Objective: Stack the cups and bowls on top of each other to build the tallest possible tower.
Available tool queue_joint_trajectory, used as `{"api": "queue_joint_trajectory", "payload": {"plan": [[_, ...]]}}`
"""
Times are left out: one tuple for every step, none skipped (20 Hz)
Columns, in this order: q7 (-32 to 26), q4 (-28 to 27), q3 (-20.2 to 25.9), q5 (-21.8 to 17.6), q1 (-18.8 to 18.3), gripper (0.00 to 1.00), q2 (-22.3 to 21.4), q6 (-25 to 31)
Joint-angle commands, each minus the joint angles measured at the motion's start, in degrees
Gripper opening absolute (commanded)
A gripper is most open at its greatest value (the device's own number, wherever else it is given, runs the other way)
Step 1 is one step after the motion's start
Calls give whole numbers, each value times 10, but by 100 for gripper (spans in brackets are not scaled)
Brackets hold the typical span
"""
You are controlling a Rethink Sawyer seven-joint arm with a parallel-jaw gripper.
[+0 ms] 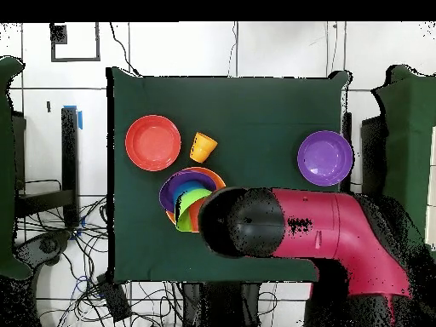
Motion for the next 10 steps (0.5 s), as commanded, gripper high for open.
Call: {"api": "queue_joint_trajectory", "payload": {"plan": [[-114,4,26,-72,-20,100,79,-38],[-116,2,28,-76,-23,100,85,-41],[-118,1,30,-78,-27,100,87,-42],[-120,-1,32,-82,-30,100,90,-43],[-124,1,34,-82,-36,100,90,-47],[-127,1,37,-85,-40,100,93,-49],[-130,0,40,-87,-44,100,96,-51],[-130,-2,43,-93,-48,100,102,-55],[-129,-5,44,-101,-50,100,109,-59],[-127,-9,45,-109,-52,100,117,-63]]}}
